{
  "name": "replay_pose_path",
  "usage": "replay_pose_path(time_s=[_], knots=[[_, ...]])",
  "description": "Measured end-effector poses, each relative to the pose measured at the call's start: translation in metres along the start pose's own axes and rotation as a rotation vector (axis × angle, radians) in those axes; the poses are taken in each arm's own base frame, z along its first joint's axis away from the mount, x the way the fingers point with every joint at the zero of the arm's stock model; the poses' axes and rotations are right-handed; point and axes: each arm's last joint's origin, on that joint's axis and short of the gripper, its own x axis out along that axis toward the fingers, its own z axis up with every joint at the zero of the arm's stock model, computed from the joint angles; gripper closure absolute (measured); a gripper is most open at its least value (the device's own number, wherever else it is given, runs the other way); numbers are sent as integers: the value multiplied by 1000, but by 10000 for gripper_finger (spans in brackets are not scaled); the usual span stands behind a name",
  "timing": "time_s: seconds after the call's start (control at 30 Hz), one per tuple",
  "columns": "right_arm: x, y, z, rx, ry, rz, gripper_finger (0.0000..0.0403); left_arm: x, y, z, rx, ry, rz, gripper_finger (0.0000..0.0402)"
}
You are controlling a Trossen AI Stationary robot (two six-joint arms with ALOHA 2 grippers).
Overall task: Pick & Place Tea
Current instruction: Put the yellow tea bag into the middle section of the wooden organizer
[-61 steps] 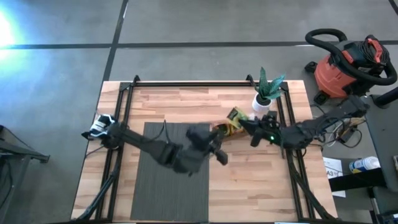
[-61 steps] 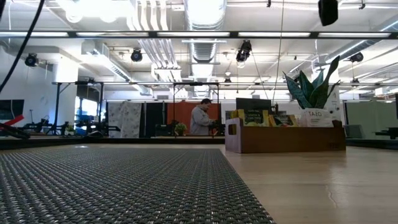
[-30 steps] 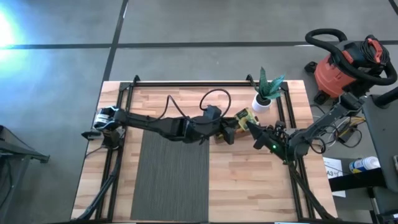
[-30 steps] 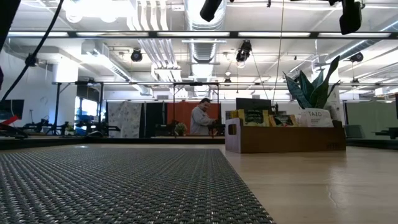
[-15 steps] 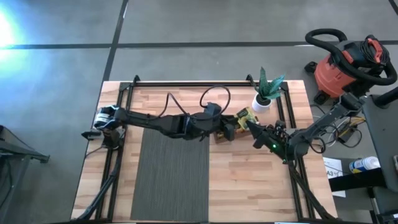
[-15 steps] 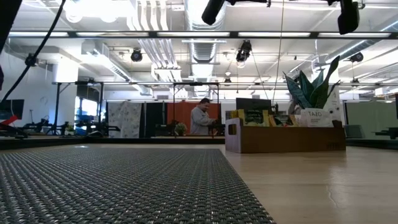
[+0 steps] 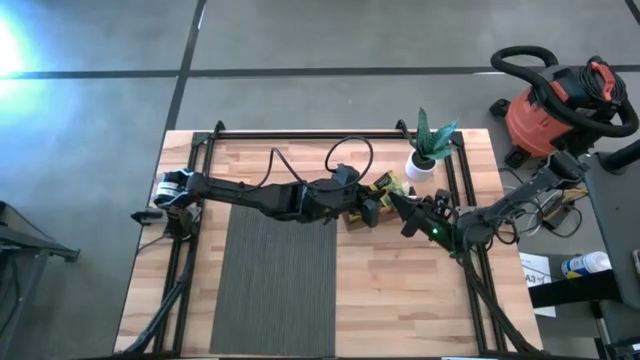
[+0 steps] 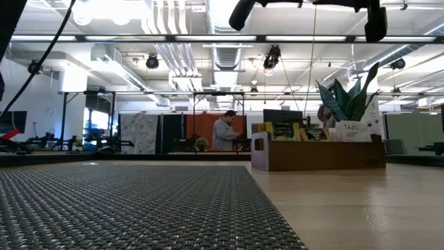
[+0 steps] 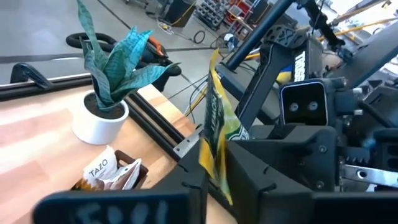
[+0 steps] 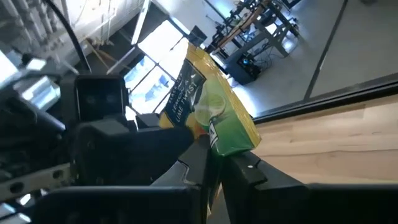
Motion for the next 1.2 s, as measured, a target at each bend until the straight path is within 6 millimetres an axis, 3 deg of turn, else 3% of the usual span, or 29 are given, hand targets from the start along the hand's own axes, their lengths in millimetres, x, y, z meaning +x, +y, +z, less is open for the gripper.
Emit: replay_pose_path(time_s=[0.17,0.5,0.7,0.93,1.03,1.2], knots=[[0,-2,-3,-36,27,10,354,0,0,0,17,10,-13,396],[-5,-1,-5,-207,111,83,279,-3,5,0,182,65,29,401],[-13,-15,0,-286,335,146,235,-10,18,-15,360,251,138,401],[-19,-39,15,-476,713,35,227,-20,14,-42,535,404,41,401],[-16,-35,26,-668,746,8,227,-17,17,-53,540,407,20,401],[0,-14,43,-753,786,17,232,-13,31,-65,516,395,48,401]])
